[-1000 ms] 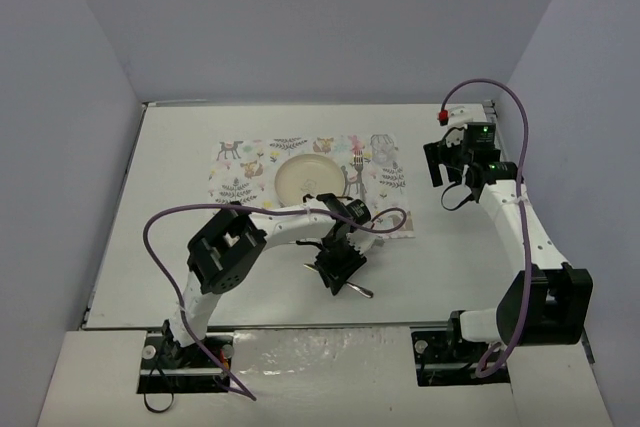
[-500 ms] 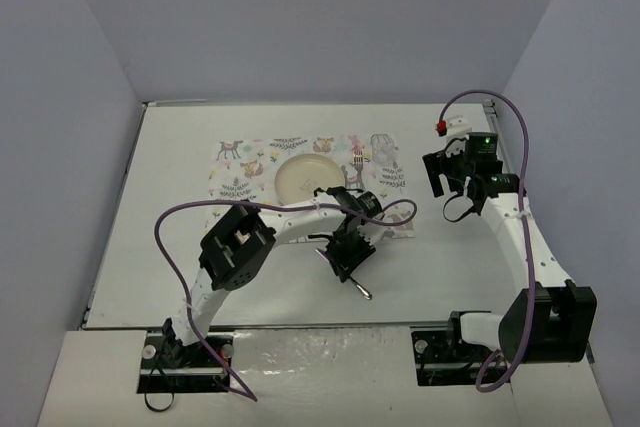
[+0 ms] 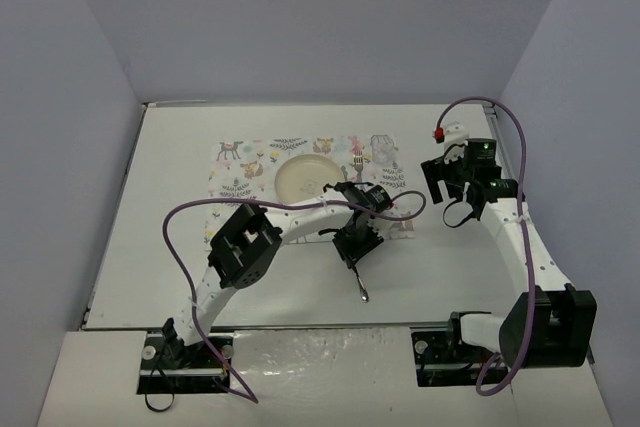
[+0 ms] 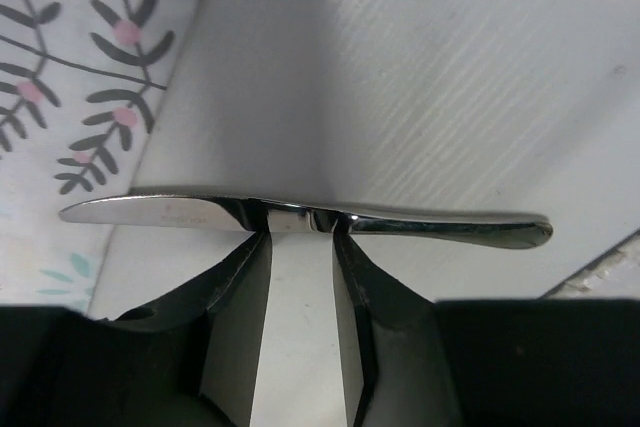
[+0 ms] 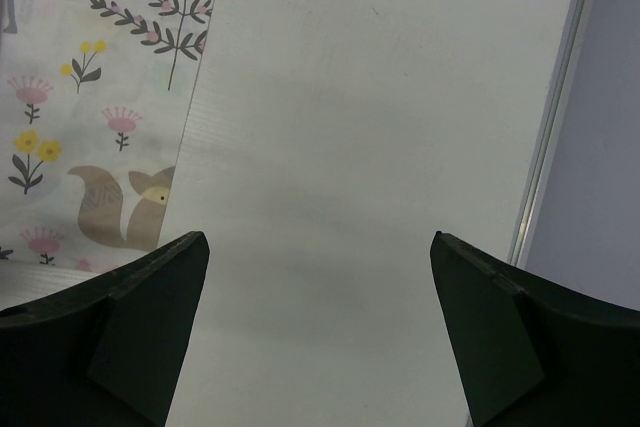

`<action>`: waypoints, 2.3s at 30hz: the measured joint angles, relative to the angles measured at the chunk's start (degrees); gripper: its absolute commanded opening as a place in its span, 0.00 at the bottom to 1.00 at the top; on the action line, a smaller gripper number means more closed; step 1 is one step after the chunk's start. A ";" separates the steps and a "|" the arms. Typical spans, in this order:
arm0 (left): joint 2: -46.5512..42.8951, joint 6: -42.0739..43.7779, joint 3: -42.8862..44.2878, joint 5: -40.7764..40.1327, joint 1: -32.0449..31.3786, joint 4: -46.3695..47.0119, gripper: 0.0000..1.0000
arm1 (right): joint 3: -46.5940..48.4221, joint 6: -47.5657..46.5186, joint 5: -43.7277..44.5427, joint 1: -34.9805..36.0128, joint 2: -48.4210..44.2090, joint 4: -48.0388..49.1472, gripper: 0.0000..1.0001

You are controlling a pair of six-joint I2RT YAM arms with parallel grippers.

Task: Set the dinner table for one person

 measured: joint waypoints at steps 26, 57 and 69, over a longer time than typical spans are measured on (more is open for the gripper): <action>-1.29 -1.81 -1.00 -5.87 -6.19 -0.45 0.63 | -0.20 -0.27 -0.41 0.00 0.00 0.03 0.90; 0.35 -24.81 6.26 -20.95 -6.19 -4.72 0.63 | -0.14 -0.33 1.38 0.00 0.43 0.03 0.90; 3.87 -31.84 6.37 -11.27 -5.77 -5.58 0.43 | -0.13 -0.48 3.79 0.00 1.83 0.01 0.90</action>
